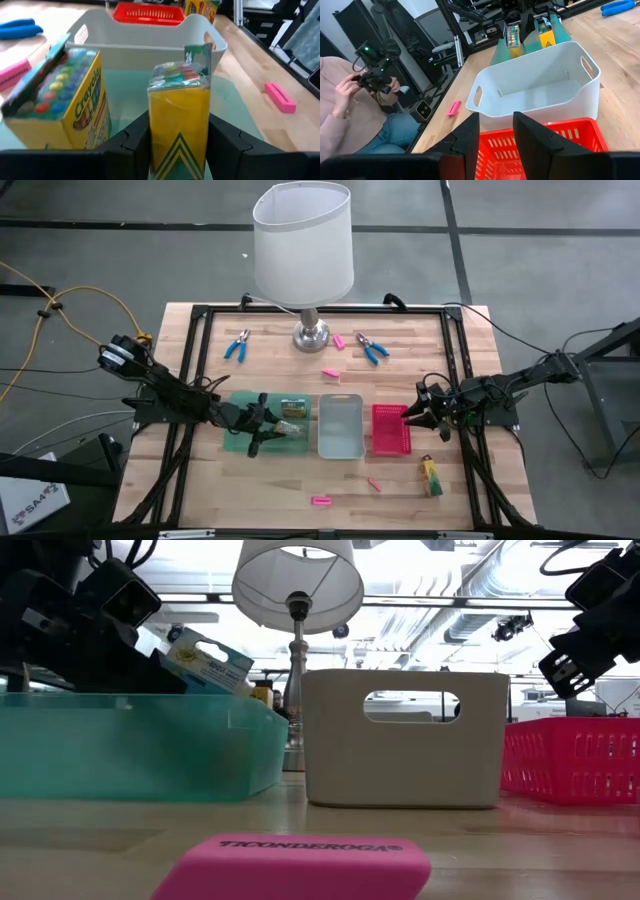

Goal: Pick & Place School Supplies
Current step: Put the yellow box of crayons into the green bin

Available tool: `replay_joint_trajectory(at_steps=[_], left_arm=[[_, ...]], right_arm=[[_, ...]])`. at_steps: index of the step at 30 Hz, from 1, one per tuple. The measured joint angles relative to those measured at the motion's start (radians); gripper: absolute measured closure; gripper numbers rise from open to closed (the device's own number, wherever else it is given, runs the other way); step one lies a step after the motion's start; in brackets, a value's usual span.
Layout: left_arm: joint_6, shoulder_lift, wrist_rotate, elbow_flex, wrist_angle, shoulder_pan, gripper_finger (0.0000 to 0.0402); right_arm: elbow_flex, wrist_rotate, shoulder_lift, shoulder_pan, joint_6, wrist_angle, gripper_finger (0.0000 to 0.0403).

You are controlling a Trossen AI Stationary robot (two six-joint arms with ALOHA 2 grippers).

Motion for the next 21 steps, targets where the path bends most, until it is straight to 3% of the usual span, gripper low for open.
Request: replay_joint_trajectory(at_steps=[21], left_arm=[[-0.082,-0.001,0.012,0.000,-0.068,-0.009,0.0256]], right_arm=[[0.000,0.000,0.000,0.000,0.000,0.000,0.0292]])
